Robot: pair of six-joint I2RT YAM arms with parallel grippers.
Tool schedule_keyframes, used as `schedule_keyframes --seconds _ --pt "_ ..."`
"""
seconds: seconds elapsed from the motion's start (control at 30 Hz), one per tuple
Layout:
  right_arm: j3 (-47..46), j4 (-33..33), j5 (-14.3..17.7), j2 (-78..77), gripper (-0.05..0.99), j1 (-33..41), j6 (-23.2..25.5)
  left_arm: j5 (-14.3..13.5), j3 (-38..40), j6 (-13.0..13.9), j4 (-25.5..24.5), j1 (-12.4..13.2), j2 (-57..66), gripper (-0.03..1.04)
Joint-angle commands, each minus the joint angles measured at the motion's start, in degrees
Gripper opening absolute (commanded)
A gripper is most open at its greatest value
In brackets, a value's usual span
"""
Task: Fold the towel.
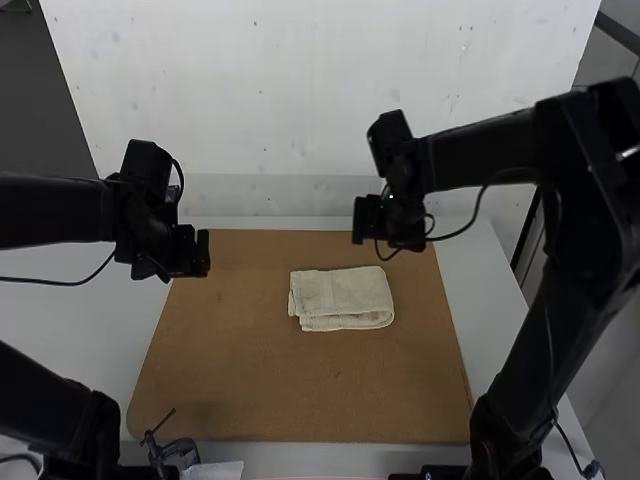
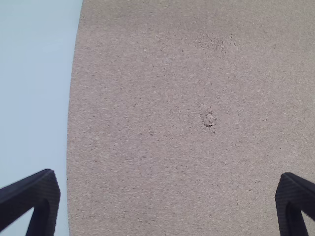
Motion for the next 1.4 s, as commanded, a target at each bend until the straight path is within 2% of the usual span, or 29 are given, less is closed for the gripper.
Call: schedule_keyframes --seconds 0.0,0.2,0.4,0.63,0.77,0.9,1.17,1.37 --pt "-5.8 3.4 0.3 -9.2 0.96 -7.6 -6.3 -0.2 -0.8 2.4 -0.6 1.5 -4.9 0.98" --pt "-17.2 7.6 -0.5 -26.3 0.96 -15.2 -11.3 -1.0 -1.6 2.4 -2.3 1.5 -11.1 0.98" --pt "-26.1 7.7 -0.4 -46.7 0.96 -19.2 -15.2 -4.0 -3.3 2.2 -3.7 0.9 -19.9 0.97" --pt "-32.8 5.2 0.0 -66.1 0.96 -20.4 -17.2 -4.1 -4.5 2.0 -4.9 0.5 -27.4 0.96" --pt "-34.4 3.3 0.3 -76.0 0.96 -20.4 -18.8 -4.1 -5.1 1.1 -6.2 0.6 -32.0 0.96" --pt "-35.6 3.4 0.1 -81.7 0.96 -20.0 -20.3 -5.3 -6.2 0.9 -6.3 0.5 -39.7 0.96" --pt "-37.3 4.2 0.3 -86.2 0.96 -19.8 -20.3 -7.1 -6.1 0.2 -8.9 1.3 -54.0 0.96" --pt "-37.9 5.2 0.2 -86.1 0.96 -20.0 -20.3 -7.8 -6.1 0.3 -10.2 4.8 -60.0 0.96"
